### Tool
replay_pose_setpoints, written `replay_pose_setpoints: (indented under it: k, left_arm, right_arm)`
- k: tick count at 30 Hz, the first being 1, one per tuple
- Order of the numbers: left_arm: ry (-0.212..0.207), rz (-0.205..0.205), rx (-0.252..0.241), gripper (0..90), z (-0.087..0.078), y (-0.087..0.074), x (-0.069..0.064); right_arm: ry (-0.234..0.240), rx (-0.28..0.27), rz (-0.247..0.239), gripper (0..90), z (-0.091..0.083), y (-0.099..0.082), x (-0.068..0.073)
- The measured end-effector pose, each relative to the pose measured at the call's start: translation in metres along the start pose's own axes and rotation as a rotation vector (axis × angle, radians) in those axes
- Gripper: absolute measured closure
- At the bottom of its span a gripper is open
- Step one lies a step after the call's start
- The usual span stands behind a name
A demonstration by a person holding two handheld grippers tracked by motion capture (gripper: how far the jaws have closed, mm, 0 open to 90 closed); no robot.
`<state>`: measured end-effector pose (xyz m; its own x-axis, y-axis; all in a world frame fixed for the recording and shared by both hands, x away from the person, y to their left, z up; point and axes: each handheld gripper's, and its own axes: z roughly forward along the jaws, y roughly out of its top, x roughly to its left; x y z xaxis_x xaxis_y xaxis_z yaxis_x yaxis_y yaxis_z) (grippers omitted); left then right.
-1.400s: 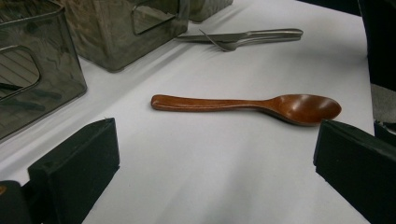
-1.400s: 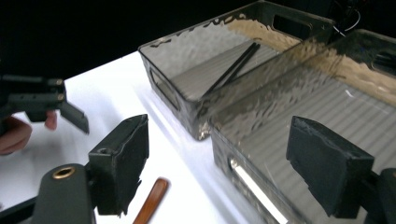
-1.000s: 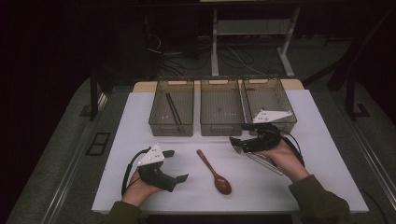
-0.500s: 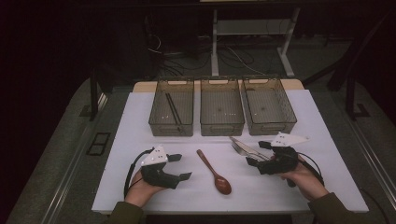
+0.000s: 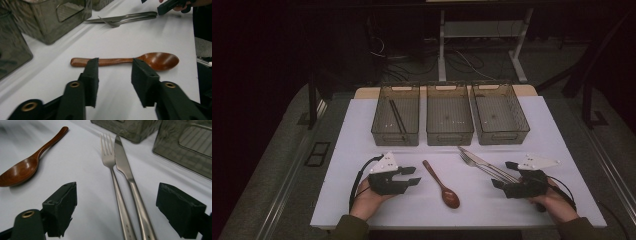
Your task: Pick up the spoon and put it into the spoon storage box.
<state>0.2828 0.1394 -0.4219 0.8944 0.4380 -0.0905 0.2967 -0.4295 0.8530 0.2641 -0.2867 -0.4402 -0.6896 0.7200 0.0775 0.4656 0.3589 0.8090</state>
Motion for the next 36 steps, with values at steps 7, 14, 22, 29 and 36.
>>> replay_pose_setpoints:
  k: [7,14,22,29,36]
  left_arm:
    - [-0.035,0.013,0.055,84.0,0.023,0.015,0.005]
    - [-0.071,0.021,0.087,88.8,0.048,0.023,0.011]
    - [-0.074,0.030,0.137,88.9,0.077,0.028,0.018]
    - [-0.071,0.055,0.203,88.9,0.090,0.024,0.019]
    - [-0.066,0.058,0.228,88.9,0.091,0.023,0.017]
  right_arm:
    - [-0.004,-0.014,0.019,16.3,-0.009,-0.005,-0.003]
    - [0.008,-0.013,0.012,16.3,-0.006,-0.004,-0.001]
    - [0.014,-0.019,0.014,16.3,-0.005,-0.004,-0.001]
    - [0.016,-0.019,0.010,16.4,-0.005,-0.004,-0.001]
    - [0.019,-0.019,0.009,16.4,-0.005,-0.004,0.000]
